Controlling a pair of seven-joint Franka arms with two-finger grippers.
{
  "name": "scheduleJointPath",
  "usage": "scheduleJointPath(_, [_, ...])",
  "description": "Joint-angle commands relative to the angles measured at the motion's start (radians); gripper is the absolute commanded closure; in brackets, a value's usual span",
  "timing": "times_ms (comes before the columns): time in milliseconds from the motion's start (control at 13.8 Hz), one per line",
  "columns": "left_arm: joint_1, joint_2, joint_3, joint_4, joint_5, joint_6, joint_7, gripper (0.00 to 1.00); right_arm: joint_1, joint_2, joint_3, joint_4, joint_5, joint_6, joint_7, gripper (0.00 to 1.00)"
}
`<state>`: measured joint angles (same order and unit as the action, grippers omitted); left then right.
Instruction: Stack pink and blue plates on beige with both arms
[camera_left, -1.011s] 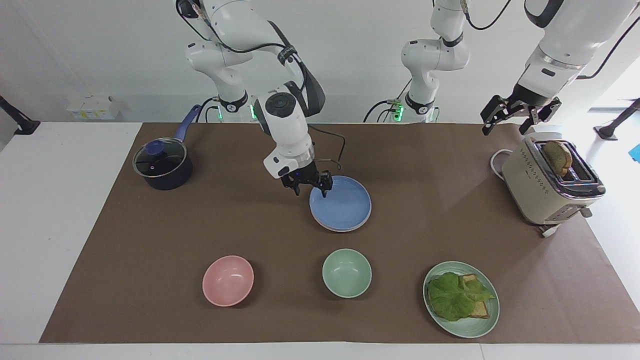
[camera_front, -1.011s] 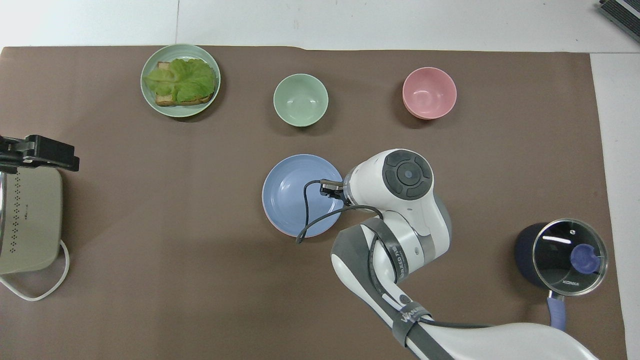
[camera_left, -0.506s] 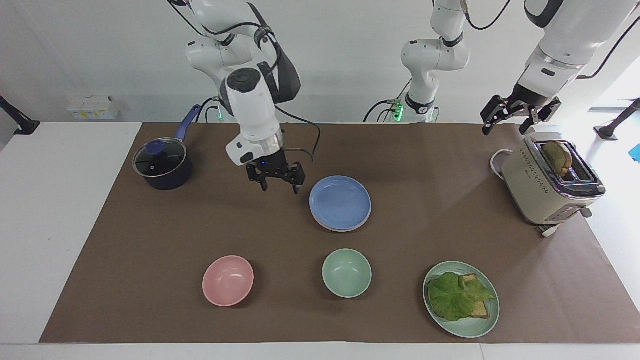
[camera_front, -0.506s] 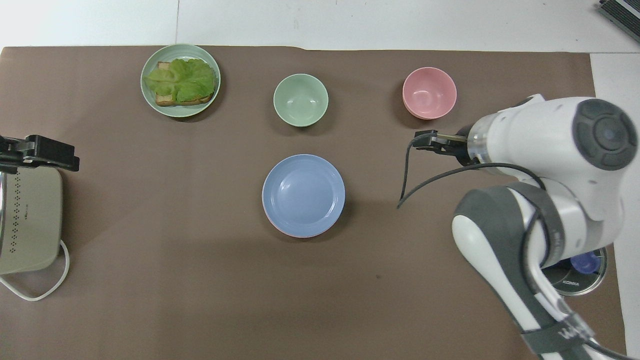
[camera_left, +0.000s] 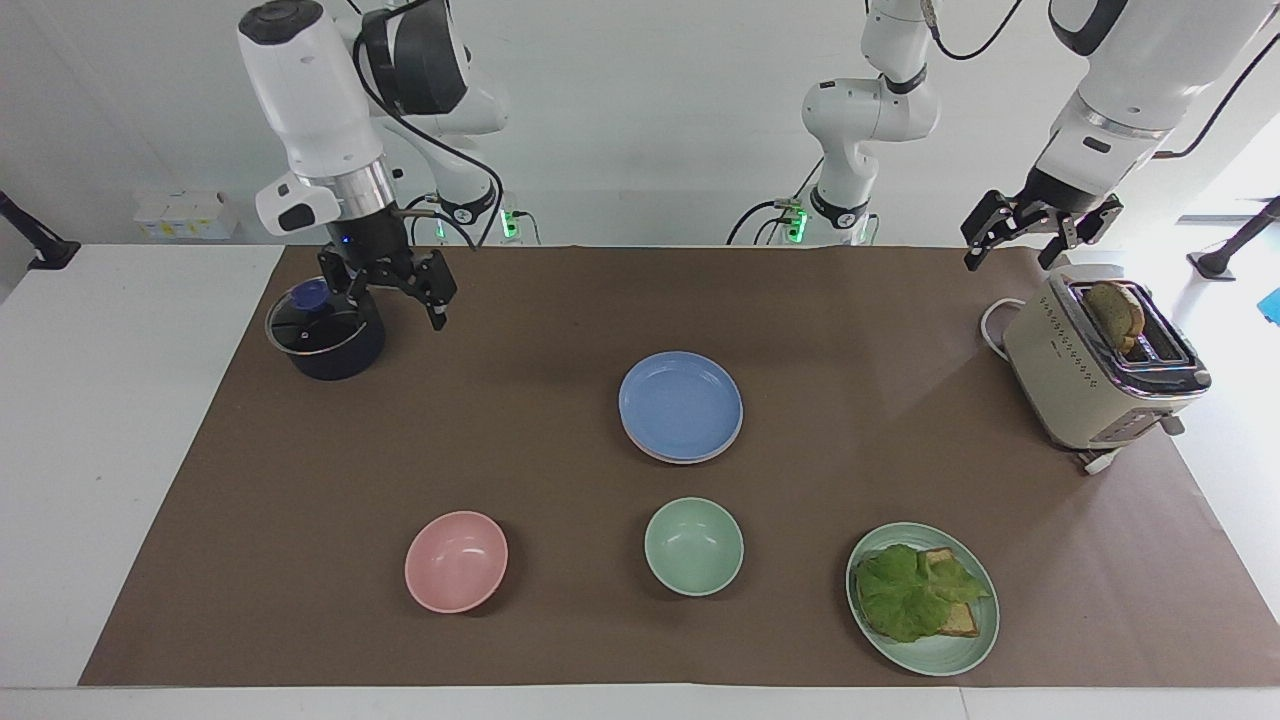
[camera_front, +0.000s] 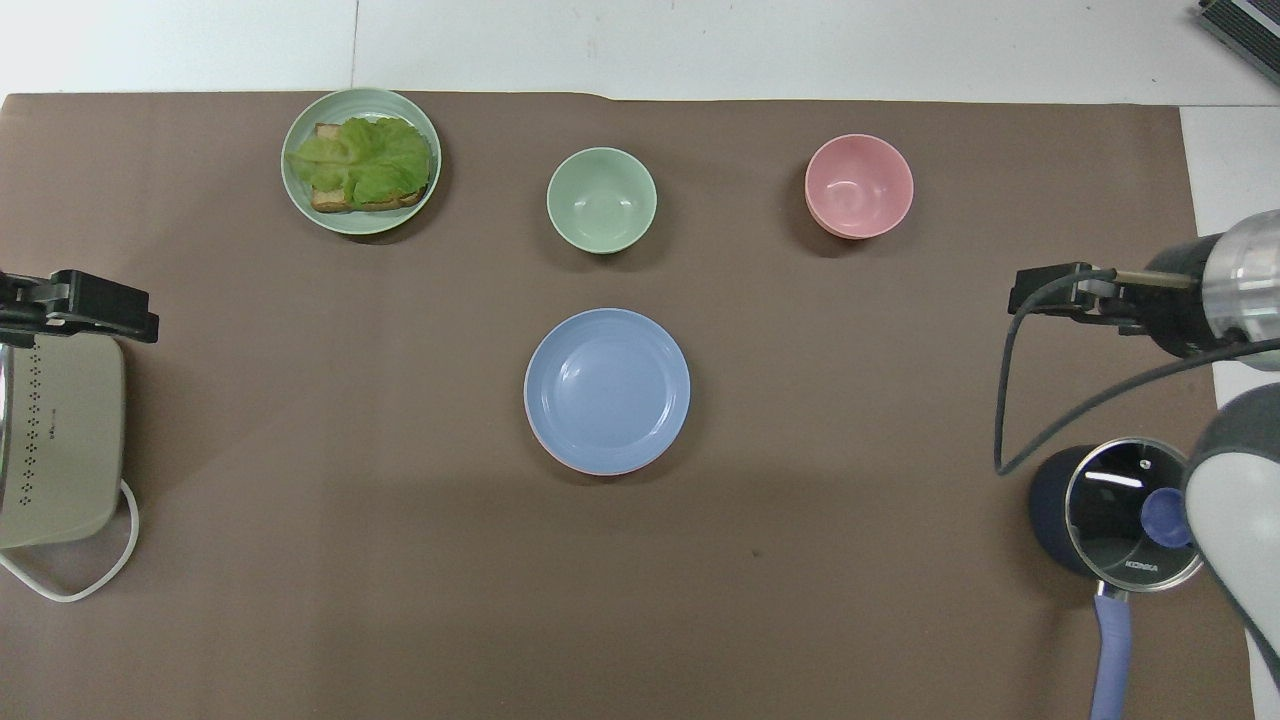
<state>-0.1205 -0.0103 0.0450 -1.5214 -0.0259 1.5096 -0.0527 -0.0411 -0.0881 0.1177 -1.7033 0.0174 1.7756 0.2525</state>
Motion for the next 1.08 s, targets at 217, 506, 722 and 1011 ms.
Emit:
scheduleJointPath(217, [0.013, -0.004, -0.008, 0.0, 0.014, -0.015, 0.013, 0.0, -0.026, 0.073, 0.013, 0.181, -0.096, -0.185, -0.084, 0.0])
scheduleJointPath(506, [0.013, -0.004, -0.008, 0.0, 0.014, -0.015, 0.013, 0.0, -0.029, 0.093, 0.014, 0.211, -0.08, -0.211, -0.087, 0.0])
scheduleJointPath(722, [0.013, -0.004, -0.008, 0.001, 0.014, -0.015, 0.013, 0.0, -0.026, 0.085, 0.013, 0.209, -0.064, -0.274, -0.16, 0.0])
scheduleJointPath(1011, [0.013, -0.004, -0.01, 0.0, 0.014, -0.015, 0.013, 0.0, -0.025, 0.076, 0.011, 0.198, -0.056, -0.269, -0.151, 0.0])
